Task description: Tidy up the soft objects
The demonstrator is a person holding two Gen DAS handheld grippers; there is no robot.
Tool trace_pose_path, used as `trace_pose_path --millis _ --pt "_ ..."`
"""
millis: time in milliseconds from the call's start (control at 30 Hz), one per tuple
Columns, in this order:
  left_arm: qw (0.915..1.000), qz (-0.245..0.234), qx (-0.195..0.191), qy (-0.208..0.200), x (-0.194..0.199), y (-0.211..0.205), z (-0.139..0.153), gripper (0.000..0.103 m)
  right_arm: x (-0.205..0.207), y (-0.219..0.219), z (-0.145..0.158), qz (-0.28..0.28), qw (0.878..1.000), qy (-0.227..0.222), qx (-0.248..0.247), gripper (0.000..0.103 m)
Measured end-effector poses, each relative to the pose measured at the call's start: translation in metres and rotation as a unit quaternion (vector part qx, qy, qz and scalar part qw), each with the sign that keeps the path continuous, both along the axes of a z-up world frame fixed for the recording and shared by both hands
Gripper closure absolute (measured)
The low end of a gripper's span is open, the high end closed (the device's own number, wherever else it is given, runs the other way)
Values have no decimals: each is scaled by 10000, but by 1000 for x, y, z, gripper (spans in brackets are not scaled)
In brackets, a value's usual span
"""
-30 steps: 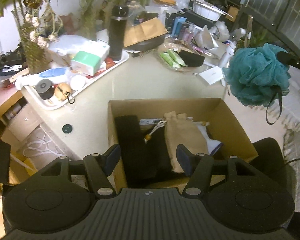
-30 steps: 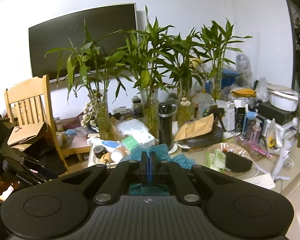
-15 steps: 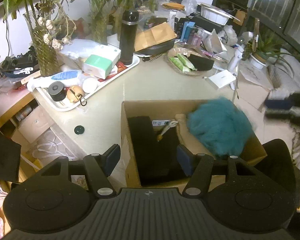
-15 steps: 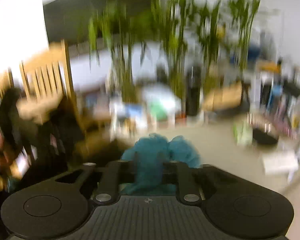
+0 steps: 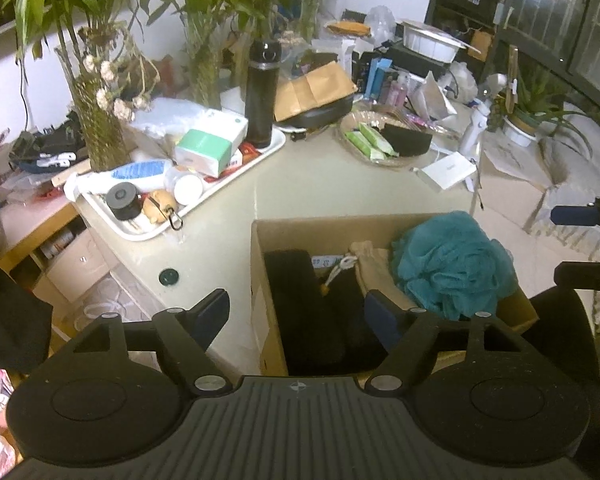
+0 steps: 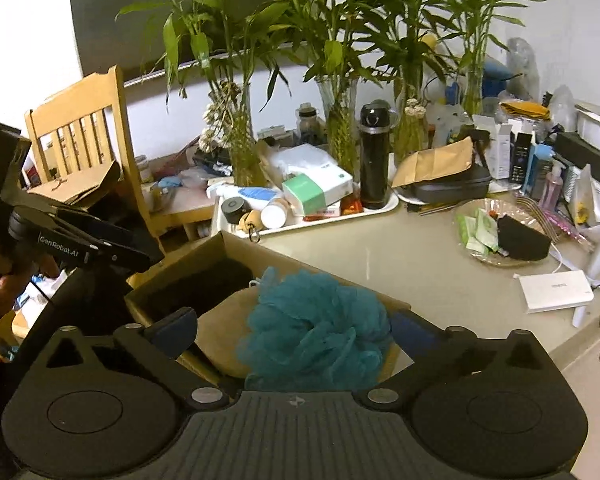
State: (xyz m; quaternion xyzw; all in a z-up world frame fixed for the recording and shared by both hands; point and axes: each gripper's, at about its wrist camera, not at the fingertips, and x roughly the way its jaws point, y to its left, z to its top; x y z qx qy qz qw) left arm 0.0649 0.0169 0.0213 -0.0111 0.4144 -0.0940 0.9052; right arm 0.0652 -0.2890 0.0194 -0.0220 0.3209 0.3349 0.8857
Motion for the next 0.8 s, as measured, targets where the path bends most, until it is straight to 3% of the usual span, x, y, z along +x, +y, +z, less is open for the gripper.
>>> trace_pose_path --millis 267,300,333,367,533,800 --pt "9993 69 -32 -356 0 -2 8 16 -2 5 -3 -642 9978 -109 -156 0" --pt "9992 72 -30 -405 0 -2 8 14 -2 6 -3 -767 9968 -105 -189 0" --pt "9991 68 1 -411 0 -3 8 1 -2 7 -3 -843 9962 -112 -200 0" --pt "9991 45 62 -416 0 -5 8 0 -3 7 -3 -923 9954 -132 -209 0" --pt "9978 -56 196 -639 -2 -10 9 0 -4 12 -5 -1148 9922 -245 -409 0" --pt "9973 -93 325 -653 -1 -12 8 0 -4 15 -9 -1133 9918 -202 -558 0"
